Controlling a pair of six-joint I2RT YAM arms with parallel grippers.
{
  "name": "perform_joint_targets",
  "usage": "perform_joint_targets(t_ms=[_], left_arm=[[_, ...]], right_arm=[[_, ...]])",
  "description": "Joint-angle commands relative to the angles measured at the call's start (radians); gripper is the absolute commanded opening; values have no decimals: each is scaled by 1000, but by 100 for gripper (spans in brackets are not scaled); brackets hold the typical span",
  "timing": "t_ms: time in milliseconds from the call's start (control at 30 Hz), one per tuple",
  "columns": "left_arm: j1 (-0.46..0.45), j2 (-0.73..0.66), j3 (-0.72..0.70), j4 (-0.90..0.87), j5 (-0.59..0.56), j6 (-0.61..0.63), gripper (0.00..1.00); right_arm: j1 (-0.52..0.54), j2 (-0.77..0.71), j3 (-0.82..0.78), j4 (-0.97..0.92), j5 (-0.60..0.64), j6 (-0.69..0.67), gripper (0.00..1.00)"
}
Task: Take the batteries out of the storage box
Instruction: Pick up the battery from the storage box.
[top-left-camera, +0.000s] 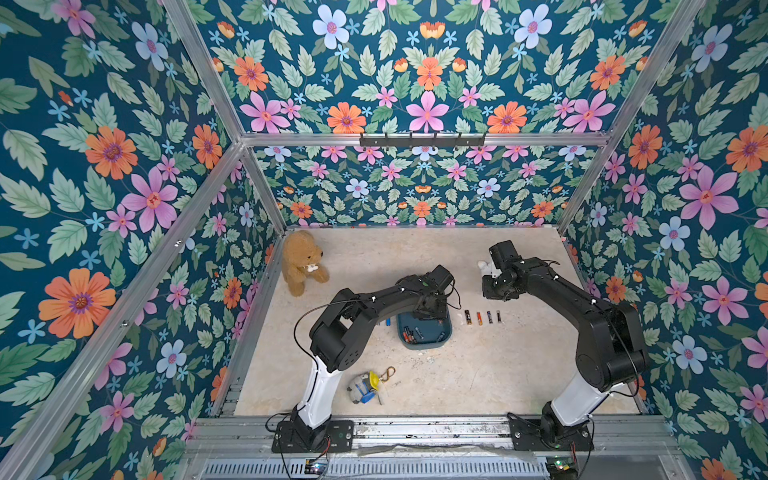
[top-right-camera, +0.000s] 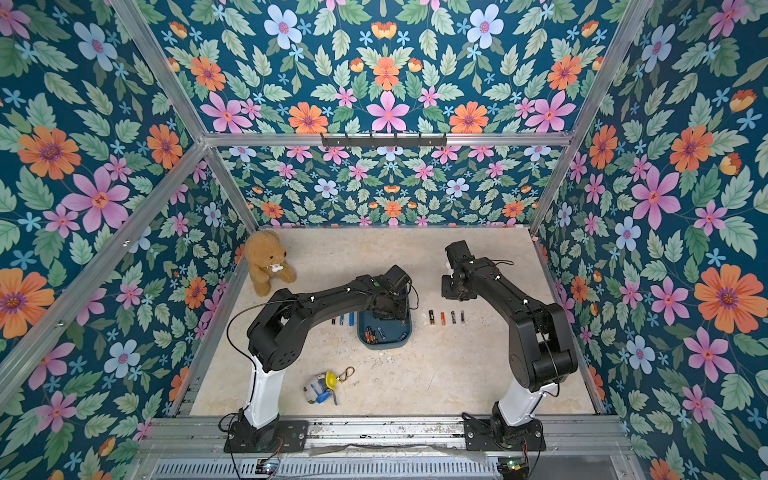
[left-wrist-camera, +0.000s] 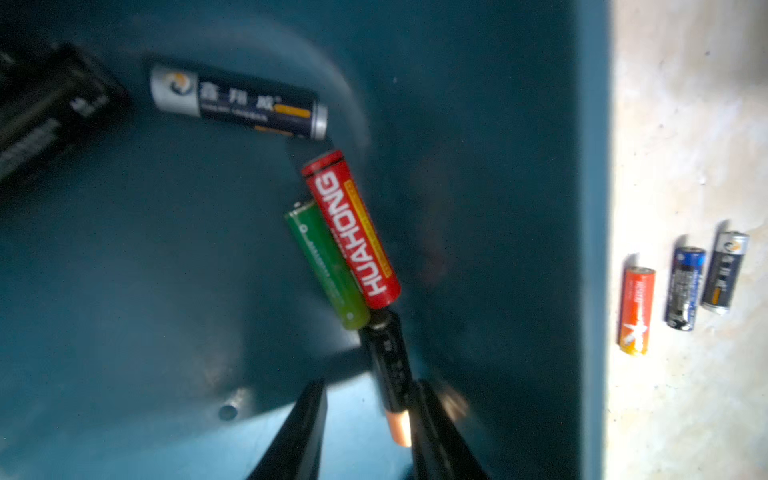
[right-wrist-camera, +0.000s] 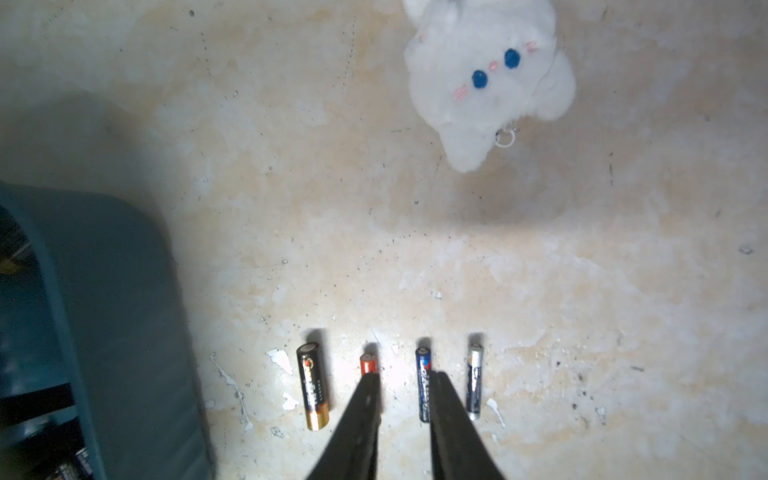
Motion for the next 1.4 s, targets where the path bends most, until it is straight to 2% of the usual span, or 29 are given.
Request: perform_joint_targets(t_ms=[0,300,433,600,1167,1367], left_arm=[[0,6,1,-1,-32,1,39],[-8,33,37,-44,-56,19,38],[-8,33,33,-49,-61,20,30],[-8,35,31,-59,-64,25,27],[-12,52,44,-135,-109,55,30],[-13,57,65,-154,-112,63,23]], right_arm=[[0,-12,-2,-5,-2,-6,27],[-1,-20,-4,-7,-6,-5,27],[-2,-17,-7,-6,-12,-3,27],[-2,-19,-12,-3,-16,1,27],[-2,-9,3,-3,-21,3,27],[-2,0,11,-9,-21,2,27]])
